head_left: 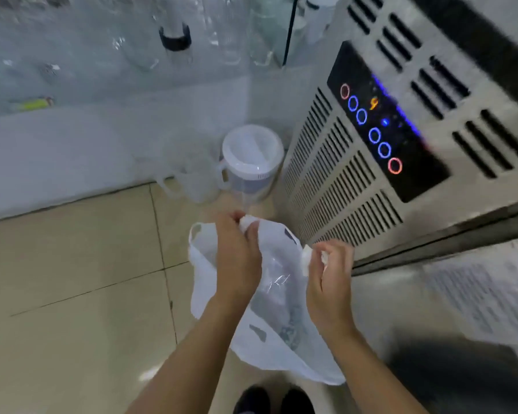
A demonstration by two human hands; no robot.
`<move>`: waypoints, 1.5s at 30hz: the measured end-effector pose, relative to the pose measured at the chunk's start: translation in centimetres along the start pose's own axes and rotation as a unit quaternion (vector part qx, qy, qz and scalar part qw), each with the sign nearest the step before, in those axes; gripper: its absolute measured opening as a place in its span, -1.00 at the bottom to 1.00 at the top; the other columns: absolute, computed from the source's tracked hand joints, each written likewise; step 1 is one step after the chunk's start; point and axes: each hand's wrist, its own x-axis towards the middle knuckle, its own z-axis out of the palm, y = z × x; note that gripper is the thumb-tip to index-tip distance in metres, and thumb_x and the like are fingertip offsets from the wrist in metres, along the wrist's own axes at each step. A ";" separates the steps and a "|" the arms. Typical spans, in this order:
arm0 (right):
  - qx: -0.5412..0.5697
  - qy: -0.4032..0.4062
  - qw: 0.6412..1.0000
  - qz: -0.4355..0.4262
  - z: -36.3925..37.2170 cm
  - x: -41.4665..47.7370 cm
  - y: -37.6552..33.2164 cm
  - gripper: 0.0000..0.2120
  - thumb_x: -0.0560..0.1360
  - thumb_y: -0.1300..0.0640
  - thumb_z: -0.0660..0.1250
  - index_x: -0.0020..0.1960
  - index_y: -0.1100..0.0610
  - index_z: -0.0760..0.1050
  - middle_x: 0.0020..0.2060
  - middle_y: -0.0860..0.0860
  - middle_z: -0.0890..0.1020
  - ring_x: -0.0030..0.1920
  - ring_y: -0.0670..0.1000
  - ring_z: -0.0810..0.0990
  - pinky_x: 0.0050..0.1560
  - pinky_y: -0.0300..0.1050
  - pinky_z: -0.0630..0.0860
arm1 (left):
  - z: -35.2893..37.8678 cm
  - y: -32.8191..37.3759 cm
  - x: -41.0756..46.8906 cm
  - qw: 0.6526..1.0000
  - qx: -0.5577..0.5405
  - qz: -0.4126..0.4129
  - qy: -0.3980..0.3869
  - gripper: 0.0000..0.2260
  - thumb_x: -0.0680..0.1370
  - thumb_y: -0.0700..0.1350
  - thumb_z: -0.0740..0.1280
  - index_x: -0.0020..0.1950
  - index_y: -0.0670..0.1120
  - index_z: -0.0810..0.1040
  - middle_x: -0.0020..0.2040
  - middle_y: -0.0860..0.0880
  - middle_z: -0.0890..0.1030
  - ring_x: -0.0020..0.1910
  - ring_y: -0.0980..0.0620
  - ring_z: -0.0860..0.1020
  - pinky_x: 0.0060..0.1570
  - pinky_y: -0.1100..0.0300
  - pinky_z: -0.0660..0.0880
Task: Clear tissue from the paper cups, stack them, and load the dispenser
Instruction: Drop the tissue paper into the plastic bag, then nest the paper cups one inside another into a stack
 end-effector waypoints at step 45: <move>-0.326 0.172 0.929 0.041 -44.9 -1.0 -28.2 -0.23 0.41 -0.28 0.22 0.48 -0.07 -0.04 0.49 0.06 0.15 0.44 0.08 0.19 0.37 0.00 0.14 | -1.2 46.4 -12.9 0.780 0.227 0.525 -0.256 -0.37 0.43 0.31 0.03 0.40 0.01 0.35 0.37 -0.02 0.46 0.37 -0.02 0.38 0.42 0.03 0.07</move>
